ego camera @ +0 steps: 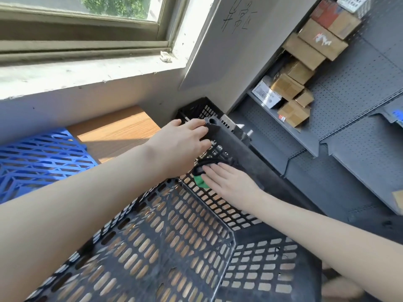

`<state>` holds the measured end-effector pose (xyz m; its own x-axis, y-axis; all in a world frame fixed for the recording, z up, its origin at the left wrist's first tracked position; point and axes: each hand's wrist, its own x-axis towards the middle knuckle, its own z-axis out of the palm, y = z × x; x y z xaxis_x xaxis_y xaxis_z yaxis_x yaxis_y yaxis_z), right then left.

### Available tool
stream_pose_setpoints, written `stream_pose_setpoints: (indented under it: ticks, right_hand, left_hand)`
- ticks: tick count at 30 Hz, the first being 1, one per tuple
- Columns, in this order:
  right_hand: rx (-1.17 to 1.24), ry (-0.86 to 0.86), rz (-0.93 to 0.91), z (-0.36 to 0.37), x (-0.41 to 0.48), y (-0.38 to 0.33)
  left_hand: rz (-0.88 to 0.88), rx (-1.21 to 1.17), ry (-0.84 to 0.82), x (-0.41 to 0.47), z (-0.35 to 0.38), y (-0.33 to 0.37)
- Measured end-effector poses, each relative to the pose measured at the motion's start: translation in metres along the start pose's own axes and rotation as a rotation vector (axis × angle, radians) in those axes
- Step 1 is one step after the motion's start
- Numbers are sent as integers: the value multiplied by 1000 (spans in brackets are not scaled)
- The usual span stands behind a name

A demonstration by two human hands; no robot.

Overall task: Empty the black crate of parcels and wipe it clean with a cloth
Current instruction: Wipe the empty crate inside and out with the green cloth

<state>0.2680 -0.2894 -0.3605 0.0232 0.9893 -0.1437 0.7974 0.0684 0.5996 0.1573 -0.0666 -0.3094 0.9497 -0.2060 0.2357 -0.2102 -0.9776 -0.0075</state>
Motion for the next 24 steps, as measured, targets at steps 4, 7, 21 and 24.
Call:
stream_pose_setpoints:
  ticks: [4,7,21,24]
  right_hand:
    - [85,-107,48,29,14,-35]
    - [113,-242,-29,47,11,-60]
    - [52,136,109,3,32,-2]
    - [63,273,215,-5,43,-2]
  left_hand:
    - [-6,16,-13,1,1,-1]
    - [-8,25,-25,1,1,-1]
    - [21,-27,93,1,6,-3]
    - [31,-39,116,0,9,-4]
